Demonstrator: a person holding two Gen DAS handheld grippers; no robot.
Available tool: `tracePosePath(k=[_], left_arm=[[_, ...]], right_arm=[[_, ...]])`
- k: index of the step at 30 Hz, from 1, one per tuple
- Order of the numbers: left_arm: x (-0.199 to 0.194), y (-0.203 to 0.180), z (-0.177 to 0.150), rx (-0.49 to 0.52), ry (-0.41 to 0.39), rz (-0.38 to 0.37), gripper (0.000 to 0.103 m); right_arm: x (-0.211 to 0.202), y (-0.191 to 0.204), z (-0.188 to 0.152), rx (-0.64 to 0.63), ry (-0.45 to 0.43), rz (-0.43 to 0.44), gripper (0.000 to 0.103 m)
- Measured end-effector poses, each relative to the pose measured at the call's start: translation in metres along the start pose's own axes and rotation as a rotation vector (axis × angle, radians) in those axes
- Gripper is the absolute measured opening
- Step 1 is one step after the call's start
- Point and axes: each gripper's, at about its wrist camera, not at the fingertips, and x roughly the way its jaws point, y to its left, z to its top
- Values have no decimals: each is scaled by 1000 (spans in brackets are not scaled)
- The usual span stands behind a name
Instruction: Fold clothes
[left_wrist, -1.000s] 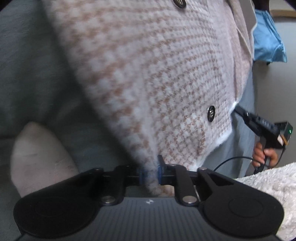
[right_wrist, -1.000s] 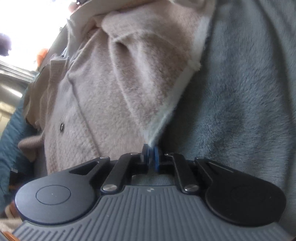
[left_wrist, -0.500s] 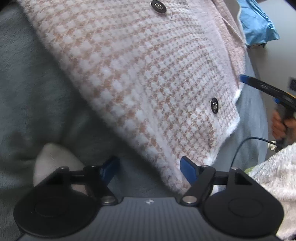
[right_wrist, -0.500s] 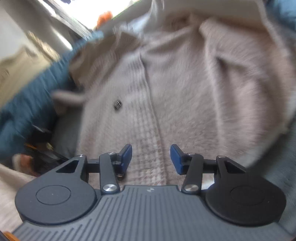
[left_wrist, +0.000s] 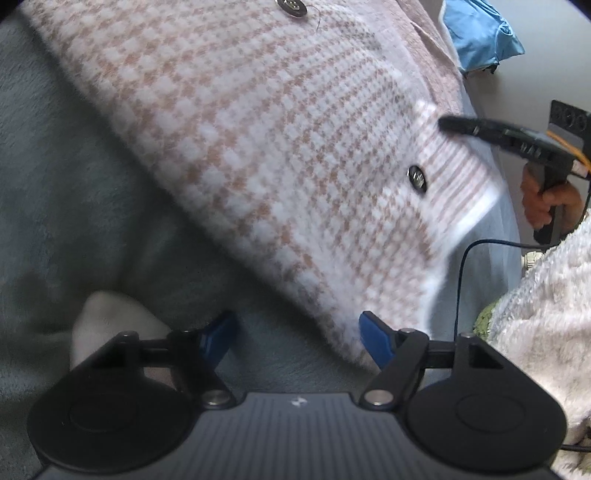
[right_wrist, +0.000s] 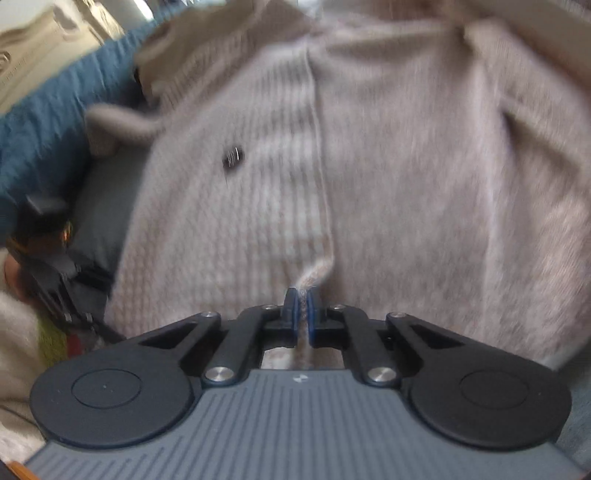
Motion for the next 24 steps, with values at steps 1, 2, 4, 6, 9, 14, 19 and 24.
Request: tracePosePath(k=[1, 2, 4, 6, 9, 14, 19, 24], left_arm=[[0, -1, 0, 2, 0, 3, 73], [0, -2, 0, 2, 0, 8, 72], [0, -5, 0, 1, -4, 18, 71], [0, -5, -1, -4, -10, 23, 71], [0, -4, -4, -21, -17, 22, 71], [1, -12, -8, -6, -19, 45, 70], [-6, -10, -9, -16, -29, 51, 68], [-25, 0, -14, -46, -85, 79, 67]], right_arm=[[-6, -2, 1, 6, -27, -5, 3], [-9, -2, 2, 9, -51, -17, 3], [-17, -4, 4, 16, -96, -42, 3], [-21, -8, 6, 33, -133, -51, 3], [-12, -9, 5, 16, -124, -93, 3], [-1, -11, -2, 3, -102, -126, 3], [21, -10, -12, -53, -50, -211, 4], [18, -15, -14, -21, -68, -228, 14]])
